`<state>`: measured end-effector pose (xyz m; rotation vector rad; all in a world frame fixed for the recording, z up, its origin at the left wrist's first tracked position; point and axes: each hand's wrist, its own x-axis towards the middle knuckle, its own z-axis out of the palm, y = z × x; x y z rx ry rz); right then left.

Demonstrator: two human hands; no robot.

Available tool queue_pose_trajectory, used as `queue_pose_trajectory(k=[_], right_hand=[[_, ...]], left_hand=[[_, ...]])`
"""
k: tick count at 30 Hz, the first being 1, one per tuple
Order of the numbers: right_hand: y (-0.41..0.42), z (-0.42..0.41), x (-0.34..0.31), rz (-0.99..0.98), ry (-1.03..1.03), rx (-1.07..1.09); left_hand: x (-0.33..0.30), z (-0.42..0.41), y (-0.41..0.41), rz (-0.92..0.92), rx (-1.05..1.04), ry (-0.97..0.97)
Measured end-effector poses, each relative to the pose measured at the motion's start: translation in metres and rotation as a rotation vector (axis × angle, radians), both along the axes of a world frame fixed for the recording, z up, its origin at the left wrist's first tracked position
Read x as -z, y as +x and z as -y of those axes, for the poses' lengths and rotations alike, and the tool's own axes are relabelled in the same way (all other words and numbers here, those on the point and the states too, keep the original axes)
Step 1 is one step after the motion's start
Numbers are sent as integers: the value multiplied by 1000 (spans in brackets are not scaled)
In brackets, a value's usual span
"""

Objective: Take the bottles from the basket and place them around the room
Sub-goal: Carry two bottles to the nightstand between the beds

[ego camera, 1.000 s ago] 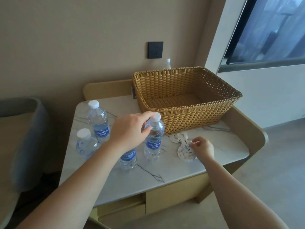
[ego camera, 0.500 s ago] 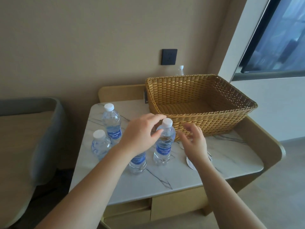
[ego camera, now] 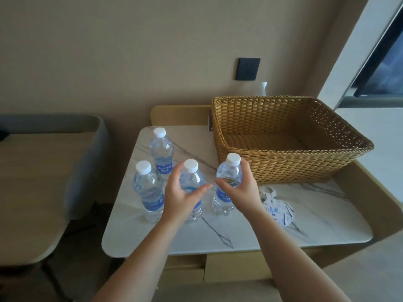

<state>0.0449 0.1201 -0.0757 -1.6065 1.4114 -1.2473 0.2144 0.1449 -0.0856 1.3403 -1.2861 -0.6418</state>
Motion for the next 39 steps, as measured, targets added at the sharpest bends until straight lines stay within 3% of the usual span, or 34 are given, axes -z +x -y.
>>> queue_pose_trajectory(k=[14, 28, 39], right_hand=[[20, -42, 10, -100, -12, 231], [45, -174, 11, -116, -19, 611], [-20, -311, 15, -62, 32, 1078]], left_hand=[[4, -6, 7, -9, 62, -2], [4, -86, 16, -67, 441, -11], [2, -164, -78, -108, 902, 95]])
